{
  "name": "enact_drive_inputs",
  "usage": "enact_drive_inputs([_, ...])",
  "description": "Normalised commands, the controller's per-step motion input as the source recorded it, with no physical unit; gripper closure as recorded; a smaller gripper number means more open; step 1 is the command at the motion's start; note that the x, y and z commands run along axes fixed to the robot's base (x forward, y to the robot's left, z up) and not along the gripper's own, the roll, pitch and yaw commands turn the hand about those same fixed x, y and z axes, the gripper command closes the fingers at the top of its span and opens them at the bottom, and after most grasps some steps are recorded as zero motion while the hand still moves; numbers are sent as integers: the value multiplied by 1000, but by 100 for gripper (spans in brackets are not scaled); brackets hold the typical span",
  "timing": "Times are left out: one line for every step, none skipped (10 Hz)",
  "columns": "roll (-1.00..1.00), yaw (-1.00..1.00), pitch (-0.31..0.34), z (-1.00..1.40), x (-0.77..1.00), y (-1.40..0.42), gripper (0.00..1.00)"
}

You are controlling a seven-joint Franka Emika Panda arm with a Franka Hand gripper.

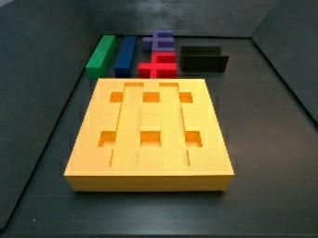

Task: Pick up the green object. Move up. Move to above the board. Insert the green object.
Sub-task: Pick up the green object.

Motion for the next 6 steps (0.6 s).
enact_drive_inputs([0,0,0,0,0,-23,0])
enact_drive_inputs([-34,0,-73,0,-169,0,0])
enact_drive_inputs([-113,-66,-130,-366,-500,0,0])
enact_drive_inputs([0,-149,-97,-631,-697,-271,0])
enact_drive_inputs([0,-80,-74,-746,-654,-320,0])
enact_drive_inputs([0,-31,-117,-703,-820,-191,0])
